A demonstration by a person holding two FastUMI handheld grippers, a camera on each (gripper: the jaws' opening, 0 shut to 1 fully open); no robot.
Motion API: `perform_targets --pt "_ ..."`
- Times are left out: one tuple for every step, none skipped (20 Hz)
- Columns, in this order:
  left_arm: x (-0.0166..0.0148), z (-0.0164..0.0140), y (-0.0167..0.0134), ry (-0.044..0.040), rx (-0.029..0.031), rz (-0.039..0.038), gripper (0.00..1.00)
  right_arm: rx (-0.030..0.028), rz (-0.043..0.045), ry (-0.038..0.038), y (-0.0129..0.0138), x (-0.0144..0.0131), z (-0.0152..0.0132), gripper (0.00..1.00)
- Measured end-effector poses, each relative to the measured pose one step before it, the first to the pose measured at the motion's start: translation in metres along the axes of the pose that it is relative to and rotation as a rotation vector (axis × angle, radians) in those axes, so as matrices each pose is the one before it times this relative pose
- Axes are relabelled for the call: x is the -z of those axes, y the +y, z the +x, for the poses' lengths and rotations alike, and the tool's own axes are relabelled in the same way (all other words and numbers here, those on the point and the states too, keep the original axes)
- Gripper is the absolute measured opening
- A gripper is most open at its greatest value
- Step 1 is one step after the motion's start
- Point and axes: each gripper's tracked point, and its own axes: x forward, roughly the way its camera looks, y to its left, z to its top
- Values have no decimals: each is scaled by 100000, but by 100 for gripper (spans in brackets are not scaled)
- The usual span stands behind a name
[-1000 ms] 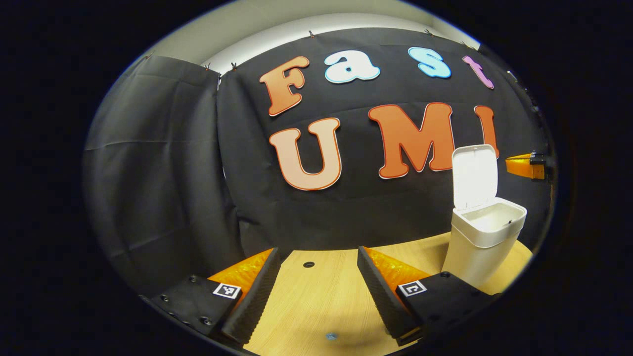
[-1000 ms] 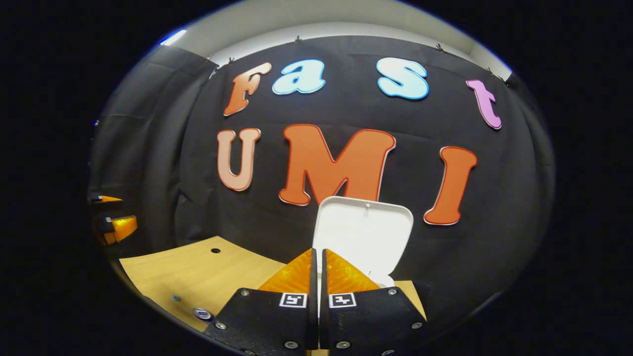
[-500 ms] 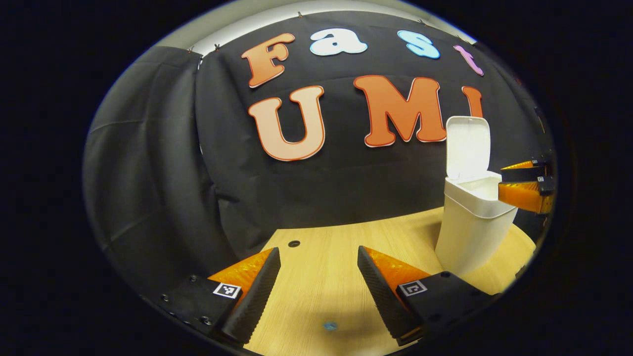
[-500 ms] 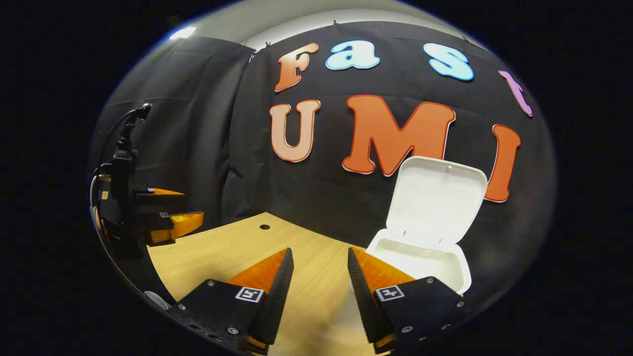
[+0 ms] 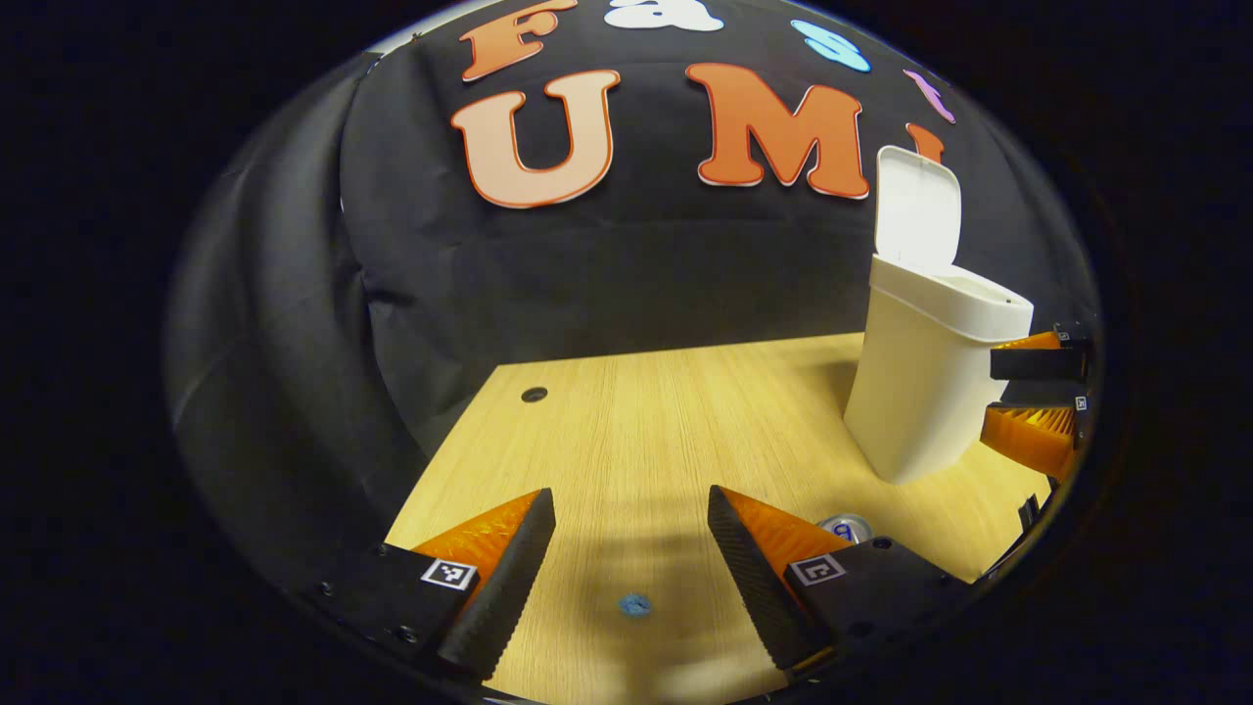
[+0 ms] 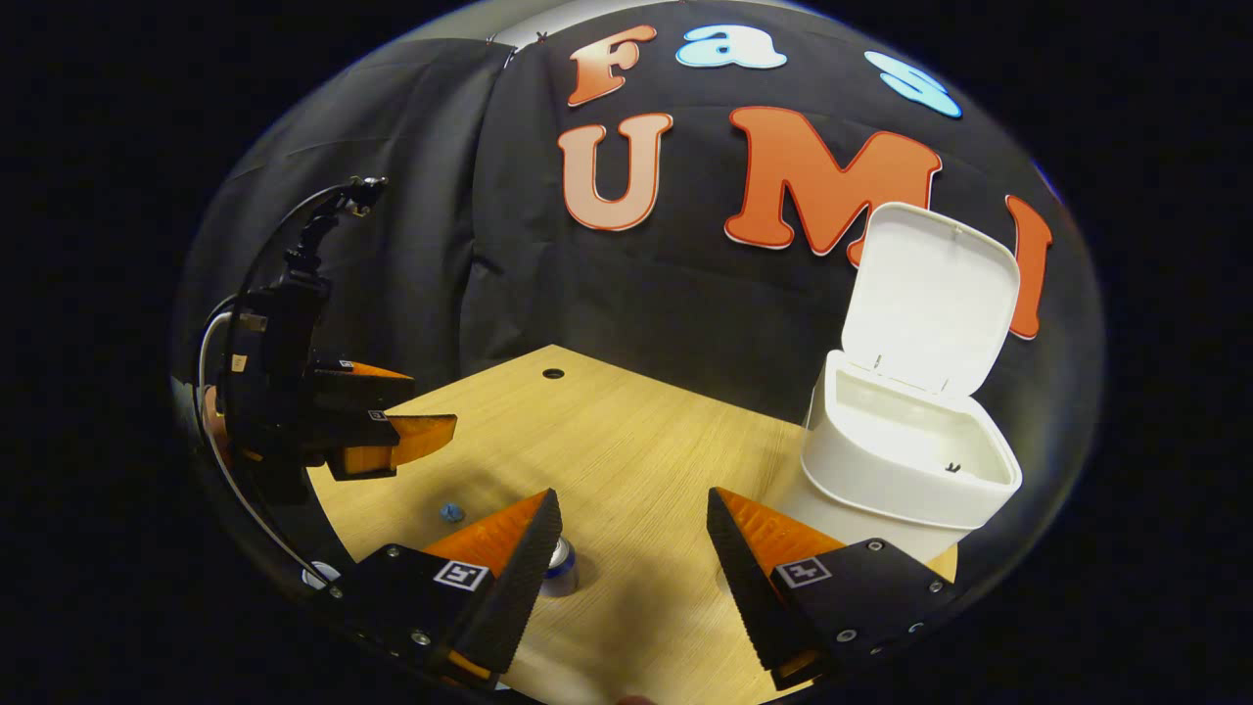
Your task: Press the lid of the desktop garbage bin to open it, pick up the crumpled paper on the desktop and throw it into the bin, then pick up the pop can on the desktop and drop it into the bin, and finally close the garbage bin lid.
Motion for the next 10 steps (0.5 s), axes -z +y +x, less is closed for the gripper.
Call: perform_targets --pt "958 424 28 2665 835 -84 100 -380 617 1190 321 543 208 91" --pt "923 461 -34 2549 983 -290 96 -198 443 1241 260 382 150 92" --pt "914 207 -129 2555 893 -466 100 -240 314 841 331 310 241 92" --pt "1471 721 -325 4286 1262 -751 100 -20 260 1358 222 510 231 92" --pt "852 476 -86 2452 798 -358 100 -128 384 773 178 457 176 92" --pt "700 296 -123 2339 725 -305 100 167 367 1075 96 384 154 92" --pt "815 454 -202 2366 930 -314 100 -121 508 1101 195 356 81 92" --pt "754 392 -127 2156 556 -323 100 284 372 1062 33 413 121 92" --pt "1054 563 -66 3035 877 -740 100 -164 629 1270 257 527 95 92" --pt "794 503 19 2476 251 -816 96 251 408 1223 51 460 19 93"
